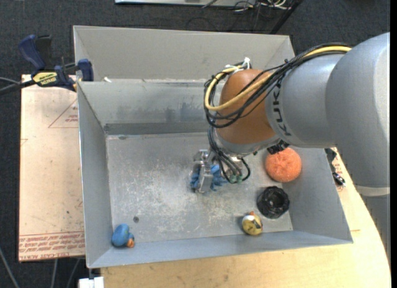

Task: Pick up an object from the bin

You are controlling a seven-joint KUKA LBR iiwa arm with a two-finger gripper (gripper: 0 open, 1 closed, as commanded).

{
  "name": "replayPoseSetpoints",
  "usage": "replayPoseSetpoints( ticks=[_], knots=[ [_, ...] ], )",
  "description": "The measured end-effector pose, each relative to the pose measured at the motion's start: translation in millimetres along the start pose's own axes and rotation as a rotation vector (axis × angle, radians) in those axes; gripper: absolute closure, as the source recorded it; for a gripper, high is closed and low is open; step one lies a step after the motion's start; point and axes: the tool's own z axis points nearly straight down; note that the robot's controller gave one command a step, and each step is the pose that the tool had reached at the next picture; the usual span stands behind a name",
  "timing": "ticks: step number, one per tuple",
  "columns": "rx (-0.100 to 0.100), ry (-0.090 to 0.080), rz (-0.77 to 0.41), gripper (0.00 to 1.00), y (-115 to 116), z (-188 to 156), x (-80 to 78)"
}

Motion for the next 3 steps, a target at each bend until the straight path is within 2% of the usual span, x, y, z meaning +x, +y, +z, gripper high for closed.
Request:
replayPoseSetpoints(
  ticks=[1,2,3],
  knots=[
    [0.000,0.000,0.000,1.00,0,0,0.0],
    [-0.001,-0.003,-0.046,1.00,-13,-115,-1.5],
    [-0.001,-0.003,-0.046,0.00,-13,-115,-1.4]
  ],
)
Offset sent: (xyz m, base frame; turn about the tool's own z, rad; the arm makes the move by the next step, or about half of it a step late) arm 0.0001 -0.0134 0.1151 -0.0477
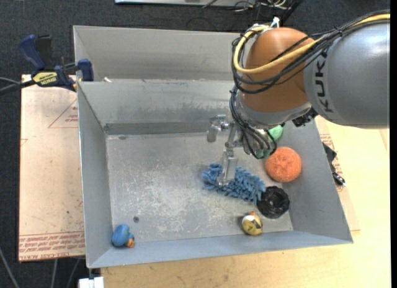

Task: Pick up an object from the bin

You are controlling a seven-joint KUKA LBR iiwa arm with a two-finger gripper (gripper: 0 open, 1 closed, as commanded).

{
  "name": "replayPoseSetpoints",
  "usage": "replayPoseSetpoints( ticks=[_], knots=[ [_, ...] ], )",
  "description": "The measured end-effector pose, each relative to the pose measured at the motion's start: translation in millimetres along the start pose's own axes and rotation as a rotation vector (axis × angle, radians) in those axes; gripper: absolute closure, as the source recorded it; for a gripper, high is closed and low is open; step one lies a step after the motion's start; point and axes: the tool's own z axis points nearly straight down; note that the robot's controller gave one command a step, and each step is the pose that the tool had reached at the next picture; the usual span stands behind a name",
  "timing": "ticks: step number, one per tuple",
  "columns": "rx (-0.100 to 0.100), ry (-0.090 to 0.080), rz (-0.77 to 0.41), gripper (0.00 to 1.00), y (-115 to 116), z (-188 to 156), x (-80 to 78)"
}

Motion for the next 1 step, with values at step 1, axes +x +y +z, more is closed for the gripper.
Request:
replayPoseSetpoints(
  ticks=[1],
  knots=[
    [0.000,0.000,0.000,0.00,0.0,0.0,0.0]
  ],
)
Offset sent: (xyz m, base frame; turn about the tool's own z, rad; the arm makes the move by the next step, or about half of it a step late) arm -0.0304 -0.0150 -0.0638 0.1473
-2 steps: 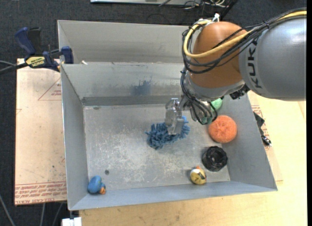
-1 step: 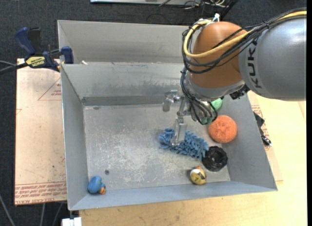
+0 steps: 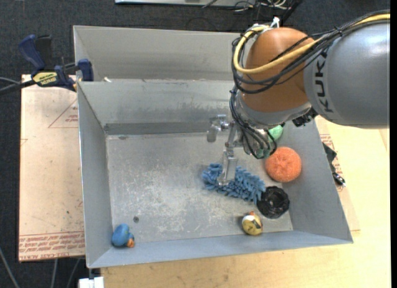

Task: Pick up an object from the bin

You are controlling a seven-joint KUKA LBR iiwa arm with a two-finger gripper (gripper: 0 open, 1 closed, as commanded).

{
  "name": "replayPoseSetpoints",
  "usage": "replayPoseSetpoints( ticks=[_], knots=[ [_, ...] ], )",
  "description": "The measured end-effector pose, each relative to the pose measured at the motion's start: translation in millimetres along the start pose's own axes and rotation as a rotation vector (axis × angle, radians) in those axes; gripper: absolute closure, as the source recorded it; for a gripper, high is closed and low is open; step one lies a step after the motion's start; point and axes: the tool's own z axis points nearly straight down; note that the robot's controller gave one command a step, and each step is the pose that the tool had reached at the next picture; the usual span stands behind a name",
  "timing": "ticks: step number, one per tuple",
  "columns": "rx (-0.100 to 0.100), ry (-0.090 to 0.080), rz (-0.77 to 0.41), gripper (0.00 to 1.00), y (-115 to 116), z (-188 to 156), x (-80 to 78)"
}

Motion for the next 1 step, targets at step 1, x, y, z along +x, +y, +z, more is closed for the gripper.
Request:
replayPoseSetpoints(
  ticks=[1],
  knots=[
    [-0.001,-0.004,0.066,0.00,-6.3,27.9,13.0]
  ],
)
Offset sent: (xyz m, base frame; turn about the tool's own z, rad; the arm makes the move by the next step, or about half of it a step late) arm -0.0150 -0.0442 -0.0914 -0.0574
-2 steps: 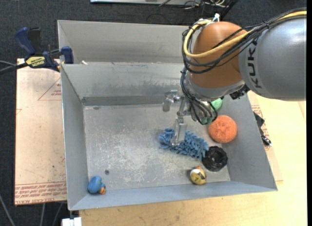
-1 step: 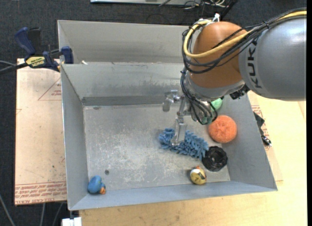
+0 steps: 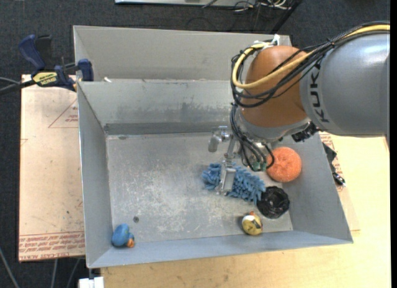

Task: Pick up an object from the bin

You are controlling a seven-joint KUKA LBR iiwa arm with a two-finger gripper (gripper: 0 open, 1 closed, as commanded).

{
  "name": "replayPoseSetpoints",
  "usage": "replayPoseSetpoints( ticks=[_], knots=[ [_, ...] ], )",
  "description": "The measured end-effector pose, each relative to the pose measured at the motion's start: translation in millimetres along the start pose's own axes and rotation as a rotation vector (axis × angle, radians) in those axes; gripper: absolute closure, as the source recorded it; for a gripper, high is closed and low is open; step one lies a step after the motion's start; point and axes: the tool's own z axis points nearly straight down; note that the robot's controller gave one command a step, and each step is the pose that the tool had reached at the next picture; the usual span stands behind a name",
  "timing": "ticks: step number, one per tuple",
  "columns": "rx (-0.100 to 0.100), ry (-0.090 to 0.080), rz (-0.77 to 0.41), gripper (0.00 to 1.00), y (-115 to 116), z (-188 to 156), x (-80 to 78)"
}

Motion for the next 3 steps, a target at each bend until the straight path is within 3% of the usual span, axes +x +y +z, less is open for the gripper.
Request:
replayPoseSetpoints(
  ticks=[1,2,3],
  knots=[
    [0.000,0.004,-0.121,1.00,-38,64,0.7],
    [0.000,0.004,-0.121,1.00,-38,64,0.7],
    [-0.001,0.000,-0.131,1.00,-51,-60,-3.3]
  ],
)
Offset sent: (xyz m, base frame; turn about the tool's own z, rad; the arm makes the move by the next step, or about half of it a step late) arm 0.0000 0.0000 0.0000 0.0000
